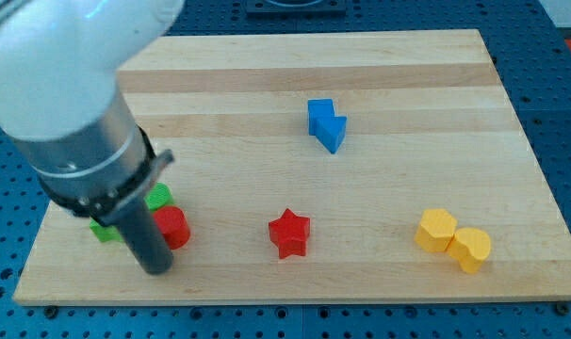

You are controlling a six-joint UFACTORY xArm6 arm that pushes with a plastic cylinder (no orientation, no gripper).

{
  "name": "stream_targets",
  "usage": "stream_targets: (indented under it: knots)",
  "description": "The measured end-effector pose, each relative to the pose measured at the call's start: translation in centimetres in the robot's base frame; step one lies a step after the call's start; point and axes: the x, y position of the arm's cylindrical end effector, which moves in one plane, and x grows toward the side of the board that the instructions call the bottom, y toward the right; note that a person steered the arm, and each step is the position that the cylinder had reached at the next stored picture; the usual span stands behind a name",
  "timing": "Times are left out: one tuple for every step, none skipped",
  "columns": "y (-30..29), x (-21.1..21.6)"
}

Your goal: Move your hand below the red star

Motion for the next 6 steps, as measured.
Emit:
stream_targets:
  knots:
    - [3.2,2.1]
    - [13.0,2.1]
    - [20.7,1.5]
    - [18.9,0.8]
    - [15.2,0.7]
    - [11.9,0.5]
